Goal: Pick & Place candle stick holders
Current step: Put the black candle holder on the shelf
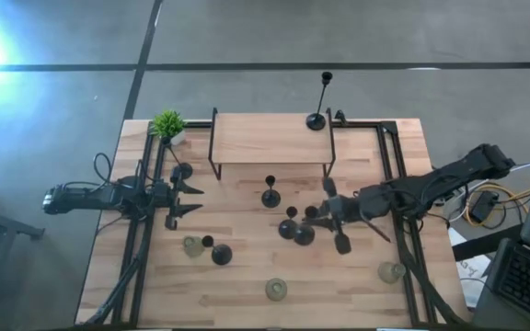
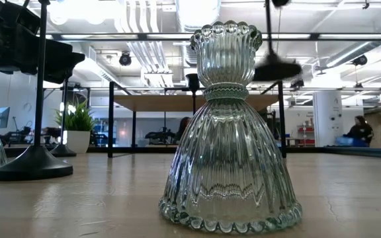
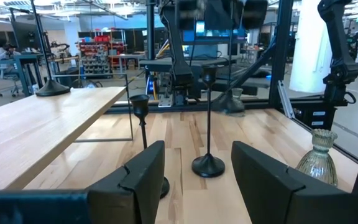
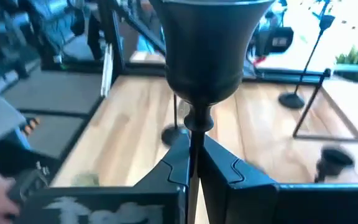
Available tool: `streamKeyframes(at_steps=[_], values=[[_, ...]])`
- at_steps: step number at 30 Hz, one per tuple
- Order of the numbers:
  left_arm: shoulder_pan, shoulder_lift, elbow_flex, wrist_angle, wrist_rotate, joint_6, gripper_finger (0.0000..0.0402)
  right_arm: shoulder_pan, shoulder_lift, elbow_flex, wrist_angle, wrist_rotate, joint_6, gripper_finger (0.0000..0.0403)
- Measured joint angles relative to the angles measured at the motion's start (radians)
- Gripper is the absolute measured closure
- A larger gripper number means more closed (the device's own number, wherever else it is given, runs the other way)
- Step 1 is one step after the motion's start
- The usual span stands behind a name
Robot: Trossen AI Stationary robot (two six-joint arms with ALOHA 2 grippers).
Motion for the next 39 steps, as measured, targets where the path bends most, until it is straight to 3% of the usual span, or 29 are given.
streamKeyframes(at_steps=[6,11,16,21,26,39], values=[[0.000,0.005,0.000,0.005,-0.002,0.000,0.0211,0.003,0.013,0.202,-0.242,-0.065,0.085,0.0391],[0.000,0.007,0.000,0.009,-0.003,0.000,0.0211,0.006,0.018,0.352,-0.363,-0.067,0.037,0.0391],[0.000,0.009,0.000,0.010,-0.003,0.000,0.0211,-0.030,0.031,0.445,-0.365,-0.059,-0.103,0.0391],[0.000,0.009,0.000,0.010,-0.003,0.000,0.0211,-0.138,0.071,0.506,-0.362,-0.055,-0.169,0.0391],[0.000,0.009,0.000,0.011,-0.002,0.000,0.0211,-0.274,0.150,0.543,-0.329,-0.055,-0.180,0.0391],[0.000,0.009,-0.001,0.013,-0.002,0.000,0.0211,-0.567,0.404,0.577,-0.040,-0.049,-0.143,0.0391]])
